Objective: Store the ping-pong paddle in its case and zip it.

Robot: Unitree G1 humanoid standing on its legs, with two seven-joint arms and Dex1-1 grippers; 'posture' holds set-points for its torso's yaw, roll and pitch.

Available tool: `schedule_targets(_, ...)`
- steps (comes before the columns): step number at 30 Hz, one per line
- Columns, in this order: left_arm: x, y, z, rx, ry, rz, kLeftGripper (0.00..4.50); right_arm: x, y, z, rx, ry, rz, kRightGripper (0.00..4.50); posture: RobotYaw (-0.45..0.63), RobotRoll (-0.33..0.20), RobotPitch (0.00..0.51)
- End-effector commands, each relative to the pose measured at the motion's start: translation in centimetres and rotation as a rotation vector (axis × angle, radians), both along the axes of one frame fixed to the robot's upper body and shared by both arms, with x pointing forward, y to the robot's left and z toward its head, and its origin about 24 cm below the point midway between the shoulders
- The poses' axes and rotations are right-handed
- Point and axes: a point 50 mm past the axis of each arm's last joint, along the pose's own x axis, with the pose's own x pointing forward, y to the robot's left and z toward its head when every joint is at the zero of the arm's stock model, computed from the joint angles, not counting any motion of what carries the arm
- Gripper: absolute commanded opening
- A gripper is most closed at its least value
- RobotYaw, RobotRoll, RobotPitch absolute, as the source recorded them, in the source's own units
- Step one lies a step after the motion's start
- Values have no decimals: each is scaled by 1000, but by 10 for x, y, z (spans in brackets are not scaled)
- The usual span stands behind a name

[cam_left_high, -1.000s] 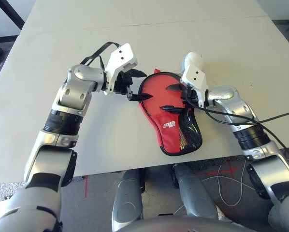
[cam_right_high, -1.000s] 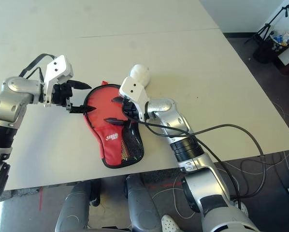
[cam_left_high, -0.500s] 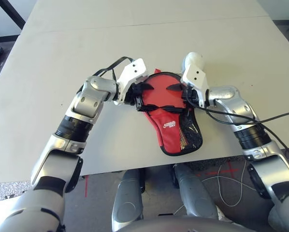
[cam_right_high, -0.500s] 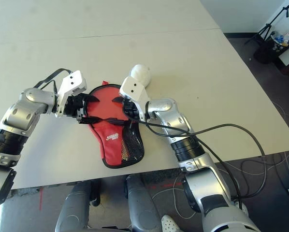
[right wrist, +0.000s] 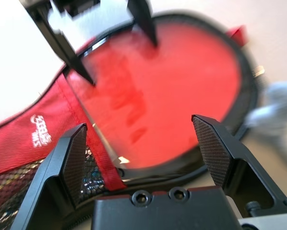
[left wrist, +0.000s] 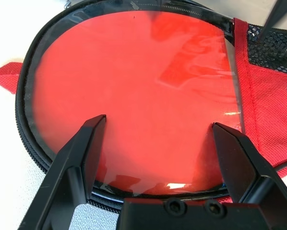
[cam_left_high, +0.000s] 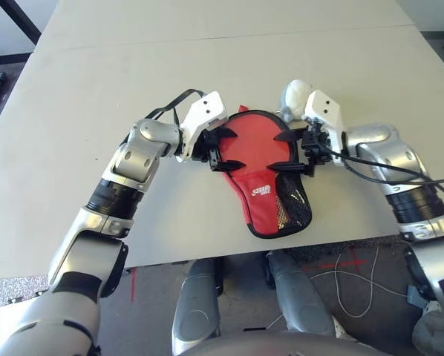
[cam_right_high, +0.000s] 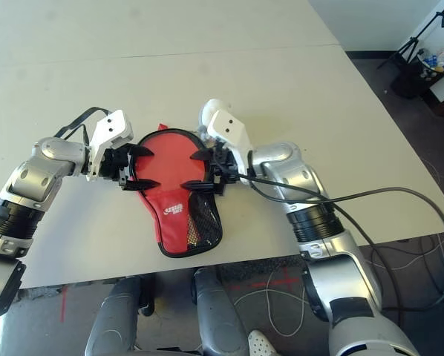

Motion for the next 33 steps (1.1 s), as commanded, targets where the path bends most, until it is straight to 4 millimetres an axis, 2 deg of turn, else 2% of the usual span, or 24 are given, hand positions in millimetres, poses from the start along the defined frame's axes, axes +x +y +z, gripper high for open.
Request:
schedule_targets(1,-2,2,-21,34,75,16,4490,10,-11,18,37,-38,-45,4500,-75,0,288)
schedule_targets(4,-2,2,-22,33,75,15,4490,25,-24,31,57,-60,-160,4500,-72,0,286)
schedule_targets(9,-2,2,-22,31,75,14,4490,46,-35,34,92,-51,-304,4500,-69,0,284)
schedule_targets(20,-7,1,-23,21,80,12,4490,74,-27,9,119,-65,-524,4500,-53,0,286)
schedule_targets(28,-9,-1,-22,16,82,9,4490,80,-14,-10,99,-16,-554,4500,-47,0,287)
schedule_targets(33,-10,-2,-22,12,84,8,4490,79,-13,-21,78,48,-558,4500,-45,0,288)
